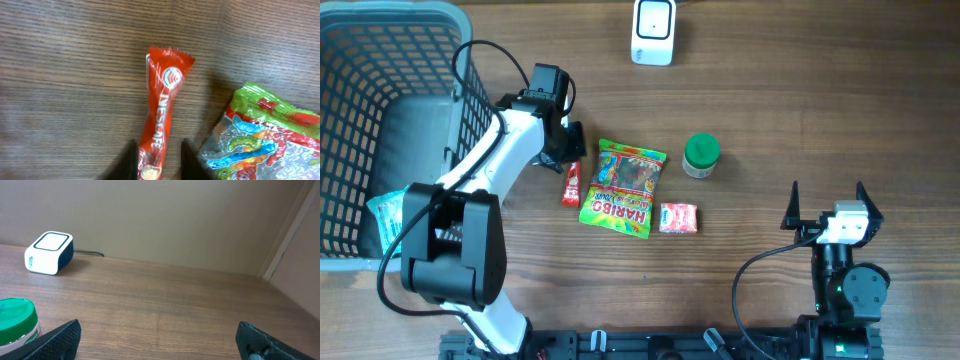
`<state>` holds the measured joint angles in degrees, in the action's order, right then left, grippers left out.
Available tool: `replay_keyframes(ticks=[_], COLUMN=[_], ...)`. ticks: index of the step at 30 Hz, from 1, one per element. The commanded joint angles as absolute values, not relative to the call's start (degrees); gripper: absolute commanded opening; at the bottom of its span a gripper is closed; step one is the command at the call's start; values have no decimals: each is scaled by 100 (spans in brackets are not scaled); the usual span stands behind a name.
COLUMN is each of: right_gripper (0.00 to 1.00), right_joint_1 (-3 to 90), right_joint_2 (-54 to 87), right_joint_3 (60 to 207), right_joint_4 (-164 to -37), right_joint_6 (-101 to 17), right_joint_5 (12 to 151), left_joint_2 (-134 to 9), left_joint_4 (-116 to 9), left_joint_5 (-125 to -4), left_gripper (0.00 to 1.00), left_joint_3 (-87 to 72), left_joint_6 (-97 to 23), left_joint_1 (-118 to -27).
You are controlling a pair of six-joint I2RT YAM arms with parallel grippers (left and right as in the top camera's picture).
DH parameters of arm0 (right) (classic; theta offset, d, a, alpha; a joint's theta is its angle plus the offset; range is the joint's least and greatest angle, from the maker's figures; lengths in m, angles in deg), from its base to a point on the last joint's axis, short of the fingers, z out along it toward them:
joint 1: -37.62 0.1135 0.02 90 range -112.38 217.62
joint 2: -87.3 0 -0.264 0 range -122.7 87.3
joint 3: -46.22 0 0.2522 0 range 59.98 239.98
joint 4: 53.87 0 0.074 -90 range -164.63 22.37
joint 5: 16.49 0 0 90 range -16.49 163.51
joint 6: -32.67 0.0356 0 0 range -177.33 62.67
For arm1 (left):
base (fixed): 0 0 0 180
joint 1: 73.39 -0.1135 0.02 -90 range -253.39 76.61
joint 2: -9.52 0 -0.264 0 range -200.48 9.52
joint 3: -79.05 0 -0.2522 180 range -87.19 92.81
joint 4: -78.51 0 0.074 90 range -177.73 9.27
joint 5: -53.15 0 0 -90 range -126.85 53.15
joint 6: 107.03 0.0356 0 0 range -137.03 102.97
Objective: Scan the item barcode
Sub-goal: 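Place the Nescafé stick on the table left of the Haribo bag, then reach the left gripper into the basket and grasp the mint-green wipes pack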
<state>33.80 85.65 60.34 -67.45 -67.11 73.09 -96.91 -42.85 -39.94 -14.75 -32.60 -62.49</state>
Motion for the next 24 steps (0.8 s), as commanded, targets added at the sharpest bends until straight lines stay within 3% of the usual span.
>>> replay_keyframes(ticks=[1,7,11,15,16,19,24], right_gripper=[100,100,100,100,100,100,100], right_joint_1=[3396,3396,3396,3396,3396,3396,3396], right_joint_2=[8589,8589,8589,8589,8589,8589,8589], right_joint_3=[6028,6028,6028,6028,6028,6028,6028], right_joint_4=[-6727,-6727,-6727,-6727,-6727,-6727,-6727], right_joint_6=[-6774,-6774,-6776,-6774,-6774,-6774,-6772], right_joint_5=[7354,7354,7354,7354,7354,7354,7354], left_joint_2=[-9315,-8474,-7628,-7038,-6797,-6574,-6747], left_joint_4=[-3966,-2868,-2724,-2905,-2914,-2831,-2210], left_joint_5=[-4062,-4062,-4014,-2528,-1979,-1927,-1940], left_gripper=[100,100,100,100,100,100,100], left_joint_3=[-773,991,1279,1281,1281,1281,1279], left_joint_6=[-3289,-3289,-3219,-3844,-4550,-5197,-5671], left_joint_1=[-6236,-6236,-6236,-6321,-6555,-7134,-8743])
